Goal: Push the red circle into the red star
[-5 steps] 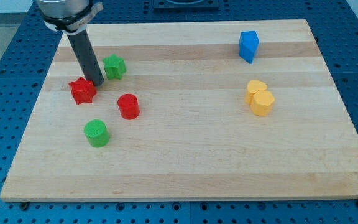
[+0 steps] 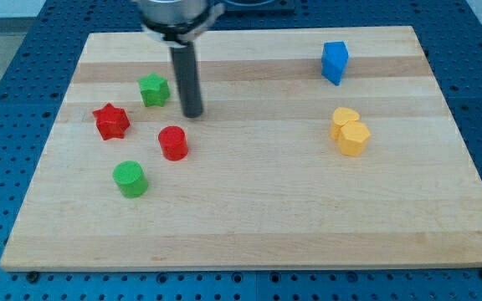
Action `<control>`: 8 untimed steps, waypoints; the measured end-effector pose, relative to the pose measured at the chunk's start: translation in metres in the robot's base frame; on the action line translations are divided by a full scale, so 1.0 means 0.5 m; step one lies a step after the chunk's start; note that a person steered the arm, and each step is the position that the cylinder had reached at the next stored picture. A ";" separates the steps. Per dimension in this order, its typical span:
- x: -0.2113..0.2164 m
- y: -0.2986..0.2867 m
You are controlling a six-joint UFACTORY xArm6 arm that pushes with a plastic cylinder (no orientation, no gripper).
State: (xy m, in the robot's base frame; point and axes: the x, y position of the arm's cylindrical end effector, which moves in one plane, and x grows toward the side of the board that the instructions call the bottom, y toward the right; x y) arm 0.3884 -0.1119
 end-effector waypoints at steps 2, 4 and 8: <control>-0.016 -0.092; -0.089 -0.072; 0.133 0.147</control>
State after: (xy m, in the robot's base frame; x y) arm 0.4551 -0.0385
